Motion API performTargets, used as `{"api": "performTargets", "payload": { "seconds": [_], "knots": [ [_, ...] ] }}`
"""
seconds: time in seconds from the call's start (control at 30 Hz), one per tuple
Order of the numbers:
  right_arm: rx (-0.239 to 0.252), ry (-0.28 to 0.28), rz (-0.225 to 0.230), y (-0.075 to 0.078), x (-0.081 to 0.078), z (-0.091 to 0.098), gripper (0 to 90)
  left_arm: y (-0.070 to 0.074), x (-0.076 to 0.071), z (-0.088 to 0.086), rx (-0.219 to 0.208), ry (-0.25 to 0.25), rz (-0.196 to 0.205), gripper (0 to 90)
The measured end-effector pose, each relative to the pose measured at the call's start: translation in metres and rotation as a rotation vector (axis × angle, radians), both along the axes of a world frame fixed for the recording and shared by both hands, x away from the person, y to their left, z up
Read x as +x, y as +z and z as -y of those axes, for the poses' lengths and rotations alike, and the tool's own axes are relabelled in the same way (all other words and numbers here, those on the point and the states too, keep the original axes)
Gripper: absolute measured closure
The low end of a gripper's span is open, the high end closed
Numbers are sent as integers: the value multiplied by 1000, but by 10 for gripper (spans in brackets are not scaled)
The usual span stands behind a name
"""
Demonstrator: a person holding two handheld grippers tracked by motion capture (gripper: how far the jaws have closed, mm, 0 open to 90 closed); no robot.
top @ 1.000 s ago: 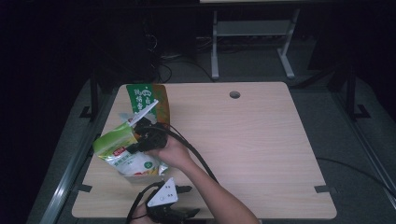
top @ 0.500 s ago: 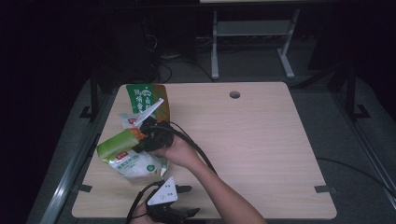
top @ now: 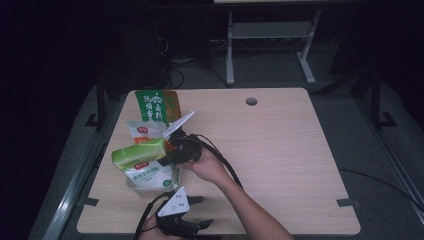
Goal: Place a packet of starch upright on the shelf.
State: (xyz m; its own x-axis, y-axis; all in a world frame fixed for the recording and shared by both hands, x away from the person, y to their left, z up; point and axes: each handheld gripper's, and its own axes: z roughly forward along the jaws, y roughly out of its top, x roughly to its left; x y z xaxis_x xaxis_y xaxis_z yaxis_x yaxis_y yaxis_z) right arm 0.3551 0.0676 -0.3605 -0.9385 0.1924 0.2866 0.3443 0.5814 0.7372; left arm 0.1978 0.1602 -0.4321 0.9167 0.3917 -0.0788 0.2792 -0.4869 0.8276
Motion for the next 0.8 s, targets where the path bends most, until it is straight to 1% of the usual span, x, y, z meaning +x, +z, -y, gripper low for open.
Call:
{"api": "performTargets", "payload": {
  "seconds": [0.1, 0.13, 0.17, 0.2, 0.27, 0.4, 0.43, 0.47, 0.5, 0.53, 0.57, 0.63, 0.67, 0.77, 0.8],
  "knots": [
    [-1, 9, 16, 0, 0, 1, 874, 0, 2, -1, -3, 12, -1, 301],
    [-1, 10, 17, 0, 0, 1, 874, 0, 2, -1, -2, 19, -1, 301],
    [-4, 6, 5, 0, 0, 1, 873, 0, 3, -1, -1, 25, 1, 302],
    [1, 12, 15, -1, 1, 1, 872, -1, 3, -2, 2, 26, 1, 302],
    [-1, 6, -3, 0, 0, 2, 866, 0, 3, -2, 5, 26, 3, 302],
    [-2, 5, 11, 0, -1, 3, 835, 0, 3, -2, 4, 29, 11, 302],
    [-6, -3, 6, 1, -2, 4, 828, 0, 4, -3, 4, 31, 12, 302],
    [-2, 4, 15, 1, -2, 4, 817, 0, 4, -3, 2, 34, 11, 302],
    [-3, 0, 14, 2, -2, 5, 793, 0, 4, -3, 1, 37, 11, 301],
    [3, -4, 24, 3, -2, 6, 747, 0, 5, -4, 1, 38, 13, 301],
    [7, -19, 22, 4, -3, 8, 725, 0, 5, -4, 1, 41, 11, 301],
    [5, -32, 27, 6, -3, 11, 679, 0, 6, -5, 2, 46, 11, 301],
    [-1, -30, 28, 7, -3, 13, 657, 0, 6, -5, 3, 47, 8, 301],
    [4, -44, 29, 10, -4, 21, 615, 0, 7, -5, 3, 48, 8, 298],
    [3, -49, 33, 11, -4, 24, 592, 0, 9, -5, 11, 46, 14, 297]
  ]
}}
